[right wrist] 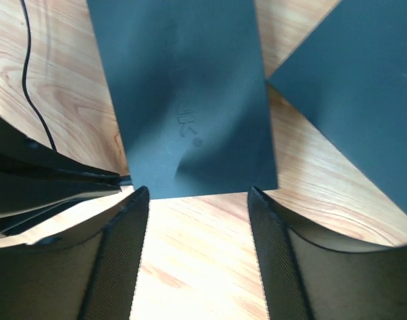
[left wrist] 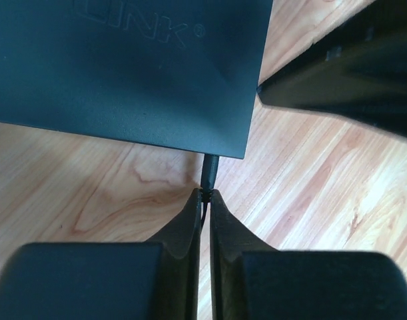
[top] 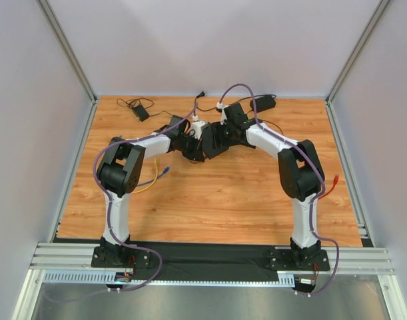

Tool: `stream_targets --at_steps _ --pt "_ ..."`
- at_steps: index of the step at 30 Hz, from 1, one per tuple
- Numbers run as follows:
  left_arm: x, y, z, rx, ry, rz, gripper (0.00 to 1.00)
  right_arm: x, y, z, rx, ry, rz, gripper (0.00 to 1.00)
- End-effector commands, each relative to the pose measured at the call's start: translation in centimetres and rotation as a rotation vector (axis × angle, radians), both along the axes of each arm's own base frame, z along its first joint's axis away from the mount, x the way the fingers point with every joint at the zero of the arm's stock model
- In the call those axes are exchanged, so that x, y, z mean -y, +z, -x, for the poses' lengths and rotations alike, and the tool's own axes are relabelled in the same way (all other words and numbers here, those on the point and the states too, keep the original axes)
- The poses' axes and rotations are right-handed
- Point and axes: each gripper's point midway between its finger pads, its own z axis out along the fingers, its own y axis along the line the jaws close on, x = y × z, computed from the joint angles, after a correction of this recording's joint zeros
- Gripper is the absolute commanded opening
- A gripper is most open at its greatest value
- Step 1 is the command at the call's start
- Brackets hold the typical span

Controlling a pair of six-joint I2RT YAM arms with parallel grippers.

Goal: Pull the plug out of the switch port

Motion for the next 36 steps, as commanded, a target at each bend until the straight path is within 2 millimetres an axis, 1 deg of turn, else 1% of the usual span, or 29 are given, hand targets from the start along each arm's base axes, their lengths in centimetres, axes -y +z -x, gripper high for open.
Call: stream_targets --at_steps 1,2,3,4,5,6,7,9,10,11,12,13,15,16,20,21,24,25,27,28,29,30,31,32,34,36 --pt "0.5 0.1 -0.4 -0.013 -0.016 0.007 0.04 -0.2 2.2 -0.7 0.105 -0.015 0.029 0.60" --pt "0.6 0.1 -0.4 -0.017 -0.016 0.010 0.01 -0.4 2.9 -0.6 0.122 -0.017 0.007 0.56" --pt "0.7 0.1 -0.5 -0.021 -0.014 0.012 0.00 -0.4 2.2 0.0 0.109 -0.025 -0.001 0.53" --pt "0.7 0.1 -0.5 -0.024 -0.018 0.019 0.00 -0.9 2.9 -0.3 0.145 -0.022 -0.020 0.51" --pt "0.7 0.2 -0.6 -0.027 -0.016 0.022 0.00 -0.9 3.0 -0.2 0.161 -0.028 -0.018 0.49" --pt "0.7 0.1 -0.6 -0.034 -0.014 0.024 0.00 -1.0 3.4 0.1 0.182 -0.028 -0.017 0.48" --pt "0.7 0.2 -0.6 -0.042 -0.013 0.031 0.00 -1.7 3.8 0.2 0.218 -0.012 -0.013 0.47" --pt "0.6 0.0 -0.8 -0.059 -0.012 0.042 0.00 -1.7 4.6 0.0 0.280 -0.036 0.025 0.47" --pt "0.5 0.1 -0.9 -0.067 -0.011 0.055 0.00 -2.2 4.3 0.6 0.297 -0.022 0.043 0.45" --pt "0.5 0.2 -1.0 -0.075 -0.010 0.064 0.00 -2.0 4.5 0.8 0.320 -0.034 0.052 0.42" --pt "0.5 -0.1 -0.9 -0.088 -0.009 0.067 0.00 -2.2 4.0 1.4 0.323 -0.029 0.049 0.41" --pt "0.3 0.1 -1.1 -0.098 -0.007 0.083 0.00 -2.8 3.4 1.8 0.339 -0.024 0.023 0.39" --pt "0.2 0.2 -1.2 -0.110 0.000 0.097 0.00 -3.2 3.8 1.6 0.363 -0.033 0.003 0.39" --pt "0.2 0.3 -1.3 -0.101 -0.002 0.102 0.00 -3.0 4.3 1.3 0.369 -0.073 0.013 0.39" --pt "0.2 0.8 -1.3 -0.085 -0.009 0.110 0.00 -3.1 3.7 1.1 0.375 -0.095 0.037 0.42" --pt "0.2 0.8 -1.2 -0.083 -0.012 0.113 0.00 -2.9 3.4 1.1 0.363 -0.107 0.050 0.43" --pt "0.4 0.9 -1.2 -0.087 -0.018 0.120 0.00 -2.4 3.1 0.7 0.347 -0.182 0.055 0.45" --pt "0.4 0.8 -1.1 -0.091 -0.020 0.121 0.00 -2.3 3.4 0.7 0.351 -0.202 0.043 0.45" --pt "0.4 0.9 -1.1 -0.090 -0.020 0.124 0.00 -1.8 3.3 0.9 0.321 -0.317 -0.005 0.46" --pt "0.4 0.9 -1.1 -0.091 -0.019 0.124 0.00 -1.2 4.3 1.0 0.331 -0.380 -0.041 0.46" --pt "0.4 0.8 -1.0 -0.095 -0.018 0.123 0.00 -1.2 4.5 1.2 0.331 -0.411 -0.077 0.46" --pt "0.4 0.8 -1.0 -0.096 -0.017 0.124 0.00 -0.9 3.5 1.9 0.304 -0.479 -0.137 0.46" --pt "0.4 0.8 -1.1 -0.095 -0.015 0.123 0.00 -1.0 4.2 2.0 0.310 -0.509 -0.192 0.45" --pt "0.4 0.8 -1.1 -0.094 -0.017 0.124 0.00 -1.1 4.0 2.3 0.300 -0.529 -0.224 0.44" --pt "0.4 0.7 -1.0 -0.097 -0.017 0.123 0.00 -1.0 2.5 2.9 0.246 -0.598 -0.280 0.42" --pt "0.4 0.7 -1.0 -0.096 -0.017 0.124 0.00 -1.5 2.4 2.9 0.237 -0.613 -0.327 0.43"
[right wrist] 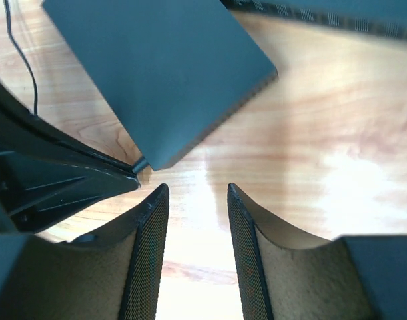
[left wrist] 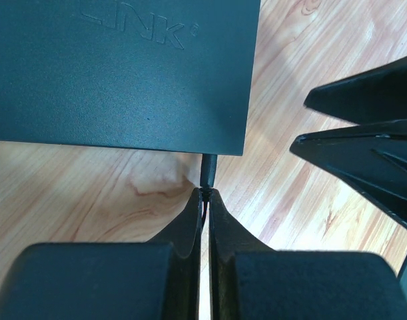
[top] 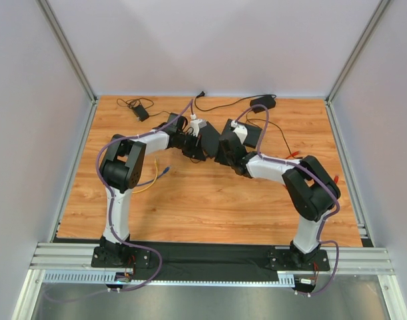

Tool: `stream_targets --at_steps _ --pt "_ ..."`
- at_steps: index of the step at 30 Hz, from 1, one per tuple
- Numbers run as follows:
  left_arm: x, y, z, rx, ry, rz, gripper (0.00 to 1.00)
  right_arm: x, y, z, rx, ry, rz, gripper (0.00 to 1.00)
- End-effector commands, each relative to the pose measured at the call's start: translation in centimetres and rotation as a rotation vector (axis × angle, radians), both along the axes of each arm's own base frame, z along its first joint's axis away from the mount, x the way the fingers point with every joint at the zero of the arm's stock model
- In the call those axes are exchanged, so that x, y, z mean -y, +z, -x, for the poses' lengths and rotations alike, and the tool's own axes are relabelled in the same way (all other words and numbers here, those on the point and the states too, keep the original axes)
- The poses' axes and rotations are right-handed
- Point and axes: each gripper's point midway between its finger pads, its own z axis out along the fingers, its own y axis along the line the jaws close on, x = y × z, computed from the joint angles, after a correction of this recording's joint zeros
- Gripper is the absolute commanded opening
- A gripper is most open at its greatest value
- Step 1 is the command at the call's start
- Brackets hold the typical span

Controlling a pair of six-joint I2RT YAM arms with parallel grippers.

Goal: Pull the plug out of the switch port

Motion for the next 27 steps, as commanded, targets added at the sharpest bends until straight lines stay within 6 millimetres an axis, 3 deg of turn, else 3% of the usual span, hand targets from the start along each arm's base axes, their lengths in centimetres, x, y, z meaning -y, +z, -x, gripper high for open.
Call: stream_targets --at_steps 1,13,27 --pt "0.1 0.5 -0.5 0.016 -0.002 0.024 0.00 -1.4 2.5 -1.6 0.061 -0.158 -0.250 0.43" --pt "0.1 0.6 -0.5 0.016 -0.002 0.027 0.00 -4.6 0.4 -1.7 0.006 -0.080 -0.306 0.44" --pt "-0.1 0.6 -0.5 0.018 -0.003 0.028 0.00 -4.8 -1.9 -2.2 -0.037 -0.108 -0.272 0.43"
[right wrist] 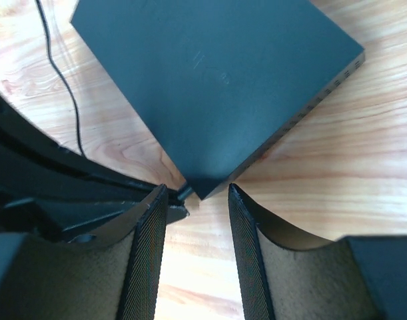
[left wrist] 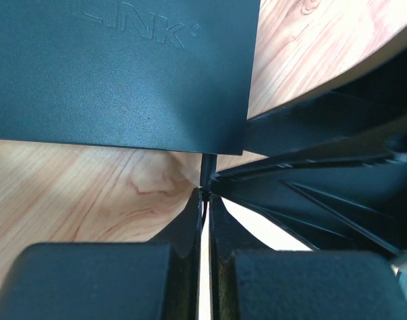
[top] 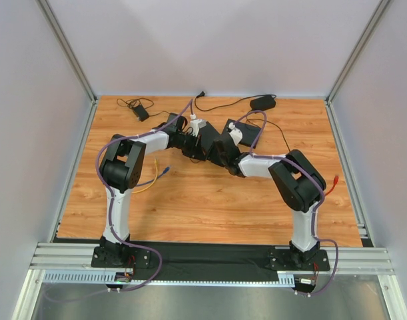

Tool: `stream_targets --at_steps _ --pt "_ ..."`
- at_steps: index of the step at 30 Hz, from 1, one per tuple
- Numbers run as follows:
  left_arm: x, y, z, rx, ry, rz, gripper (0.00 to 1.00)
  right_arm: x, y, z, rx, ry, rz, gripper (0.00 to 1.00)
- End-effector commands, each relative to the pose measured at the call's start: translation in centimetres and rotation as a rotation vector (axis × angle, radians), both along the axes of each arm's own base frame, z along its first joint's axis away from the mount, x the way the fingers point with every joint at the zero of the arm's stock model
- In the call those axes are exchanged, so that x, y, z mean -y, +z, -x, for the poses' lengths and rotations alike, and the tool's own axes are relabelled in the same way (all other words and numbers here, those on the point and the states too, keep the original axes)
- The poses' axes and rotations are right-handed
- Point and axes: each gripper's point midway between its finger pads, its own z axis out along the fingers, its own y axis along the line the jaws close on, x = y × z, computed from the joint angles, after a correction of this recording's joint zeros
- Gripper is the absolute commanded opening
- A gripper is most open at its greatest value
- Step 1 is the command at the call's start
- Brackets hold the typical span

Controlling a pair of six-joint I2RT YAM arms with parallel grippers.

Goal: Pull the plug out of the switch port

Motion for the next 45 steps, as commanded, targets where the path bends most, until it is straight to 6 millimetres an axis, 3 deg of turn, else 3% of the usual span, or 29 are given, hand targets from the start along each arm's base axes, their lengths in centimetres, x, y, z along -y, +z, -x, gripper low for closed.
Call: stream_targets --at_steps 1,12,19,25,32,36,40,45 --pt "0.0 0.5 -0.4 0.017 -0.002 0.023 0.00 -0.8 0.1 -1.2 0.014 -0.033 -0.018 0.43" --pt "-0.7 -0.1 -0.3 0.001 0.013 0.004 0.00 1.6 -2.5 -1.8 -0.065 -0.218 0.049 0.40" --pt "-1.9 -0.9 0.2 -0.026 0.036 -0.037 0.00 1.8 -3.3 -2.3 -0.101 -0.286 0.050 0.40" --pt "-3.4 -0.4 0.6 -0.007 0.072 -0.033 0.00 2.0 -3.8 -2.9 -0.123 -0.320 0.088 0.38" --pt "-5.5 1.6 -0.9 0.033 0.187 0.041 0.00 2.7 -4.0 -2.7 -0.136 -0.296 0.154 0.38" --pt "-5.5 1.6 -0.8 0.011 0.198 0.066 0.00 3.4 -4.1 -2.8 -0.137 -0.295 0.175 0.38" --pt "-5.3 1.6 -0.9 0.003 0.197 0.088 0.00 2.9 -3.9 -3.4 -0.141 -0.267 0.193 0.38" --pt "-5.1 4.7 -1.4 0.108 0.193 0.132 0.00 0.5 -3.0 -3.4 -0.090 -0.157 0.105 0.41"
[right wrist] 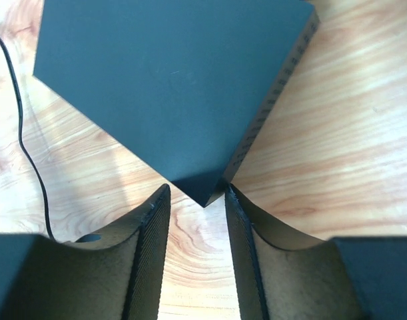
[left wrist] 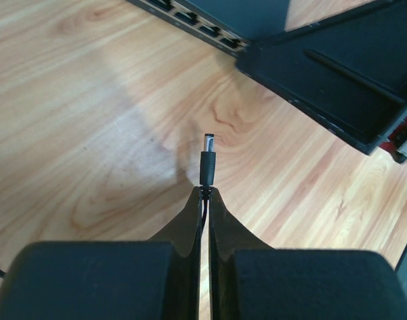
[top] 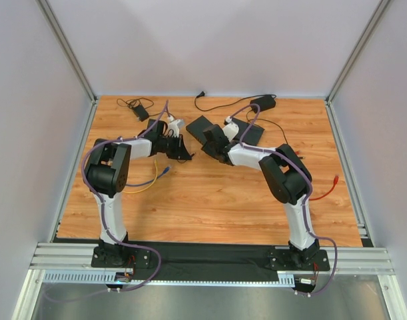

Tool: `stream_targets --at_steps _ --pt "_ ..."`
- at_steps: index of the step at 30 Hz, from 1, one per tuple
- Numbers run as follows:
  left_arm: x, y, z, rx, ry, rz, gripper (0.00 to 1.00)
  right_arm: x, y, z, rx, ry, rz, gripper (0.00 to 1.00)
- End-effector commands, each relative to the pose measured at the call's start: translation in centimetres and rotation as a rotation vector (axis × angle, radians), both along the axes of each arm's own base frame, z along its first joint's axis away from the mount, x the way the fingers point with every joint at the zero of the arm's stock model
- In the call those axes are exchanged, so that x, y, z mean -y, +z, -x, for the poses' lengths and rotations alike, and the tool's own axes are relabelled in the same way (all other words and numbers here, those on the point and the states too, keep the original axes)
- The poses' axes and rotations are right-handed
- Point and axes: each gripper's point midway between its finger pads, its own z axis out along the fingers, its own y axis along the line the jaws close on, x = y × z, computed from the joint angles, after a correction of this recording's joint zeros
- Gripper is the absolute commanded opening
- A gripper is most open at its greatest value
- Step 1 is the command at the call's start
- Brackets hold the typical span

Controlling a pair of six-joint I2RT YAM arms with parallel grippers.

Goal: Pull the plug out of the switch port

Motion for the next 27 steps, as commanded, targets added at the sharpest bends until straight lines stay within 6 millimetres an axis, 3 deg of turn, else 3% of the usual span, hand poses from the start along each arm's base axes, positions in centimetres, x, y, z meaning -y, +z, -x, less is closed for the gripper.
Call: stream_targets --at_steps 1,9,11,14,16,17,18,19,21,24,27 --pt "0.7 5.2 -1.0 0.151 -0.010 0.061 0.00 0.4 -1.8 0.6 -0.008 0.062 0.052 0.42" --pt "-1.5 11.4 -3.1 0.356 0.168 0.008 0.00 -1.4 0.1 0.4 0.045 0.187 0.026 0.51" --pt "-3.0 12.9 -3.9 0.406 0.248 -0.046 0.00 -1.7 0.5 0.5 0.054 0.225 0.035 0.53" --pt "-7.3 13.6 -5.8 0.413 0.451 -0.211 0.00 -1.9 1.5 0.4 0.085 0.269 0.026 0.56" --pt "-10.6 12.6 -5.9 0.341 0.560 -0.343 0.00 -2.0 2.8 0.4 0.118 0.281 0.021 0.57" --pt "-12.4 11.0 -5.7 0.278 0.601 -0.403 0.00 -2.1 3.7 0.4 0.150 0.305 0.023 0.58" --pt "-13.9 10.8 -6.3 0.276 0.659 -0.438 0.00 -2.0 3.2 0.8 0.141 0.322 0.037 0.59" --pt "-15.2 9.8 -5.9 0.233 0.691 -0.477 0.00 -2.4 4.6 0.5 0.190 0.339 0.019 0.60" --pt "-18.5 8.2 -5.6 0.157 0.799 -0.529 0.00 -2.5 5.4 0.7 0.222 0.380 0.027 0.61" --pt "-21.3 6.5 -4.8 0.075 0.869 -0.546 0.00 -2.2 5.8 0.7 0.235 0.387 0.044 0.64" --pt "-22.5 5.4 -4.0 0.039 0.928 -0.560 0.00 -1.3 5.8 0.4 0.234 0.372 0.048 0.64"
